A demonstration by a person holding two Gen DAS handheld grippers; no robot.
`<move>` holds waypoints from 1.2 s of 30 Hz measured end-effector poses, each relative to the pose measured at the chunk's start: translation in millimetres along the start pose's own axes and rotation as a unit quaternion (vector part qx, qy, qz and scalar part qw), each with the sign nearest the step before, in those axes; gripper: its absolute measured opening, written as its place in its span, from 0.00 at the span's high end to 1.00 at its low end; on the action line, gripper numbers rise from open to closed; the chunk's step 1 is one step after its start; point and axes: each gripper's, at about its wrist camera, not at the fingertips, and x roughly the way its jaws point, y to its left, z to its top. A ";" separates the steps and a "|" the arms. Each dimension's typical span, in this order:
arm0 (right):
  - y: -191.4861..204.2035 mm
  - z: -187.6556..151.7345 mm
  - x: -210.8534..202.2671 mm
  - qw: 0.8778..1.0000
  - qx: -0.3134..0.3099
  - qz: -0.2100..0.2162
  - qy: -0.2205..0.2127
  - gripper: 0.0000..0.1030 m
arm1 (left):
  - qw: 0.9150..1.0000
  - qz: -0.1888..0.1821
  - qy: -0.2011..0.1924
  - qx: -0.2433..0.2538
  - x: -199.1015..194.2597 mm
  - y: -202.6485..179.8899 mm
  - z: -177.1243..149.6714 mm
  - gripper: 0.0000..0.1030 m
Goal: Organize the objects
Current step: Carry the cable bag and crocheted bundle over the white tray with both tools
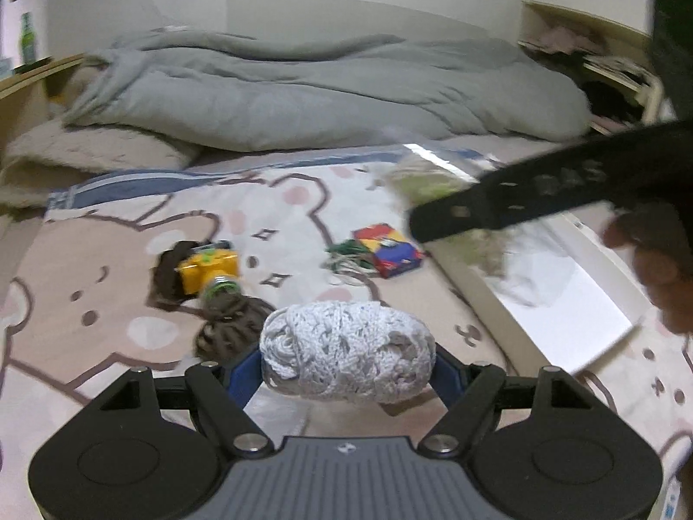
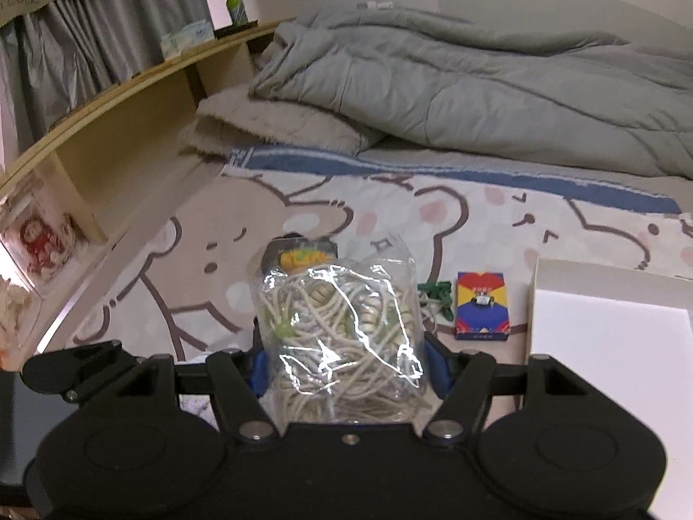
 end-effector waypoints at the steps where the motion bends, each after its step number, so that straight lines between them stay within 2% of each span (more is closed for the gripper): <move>1: 1.7 0.6 -3.1 1.000 0.001 -0.004 -0.003 0.34 | 1.000 0.010 -0.003 -0.008 -2.0 3.1 1.1 0.24; 9: 7.1 1.4 -23.9 0.999 0.027 -0.042 -0.020 0.34 | 0.993 0.071 -0.030 -0.088 -21.8 30.7 13.9 0.24; 17: 10.1 -6.6 -48.0 0.995 0.041 -0.081 -0.033 0.34 | 0.987 0.093 -0.040 -0.122 -32.7 40.0 23.4 0.24; 29: -10.2 -15.3 -63.9 0.992 0.050 -0.112 -0.042 0.34 | 0.984 0.127 -0.051 -0.114 -50.4 24.4 32.6 0.24; 36: -30.5 -15.8 -68.6 0.991 0.057 -0.115 -0.046 0.34 | 0.985 0.120 -0.055 -0.113 -49.3 3.2 42.8 0.24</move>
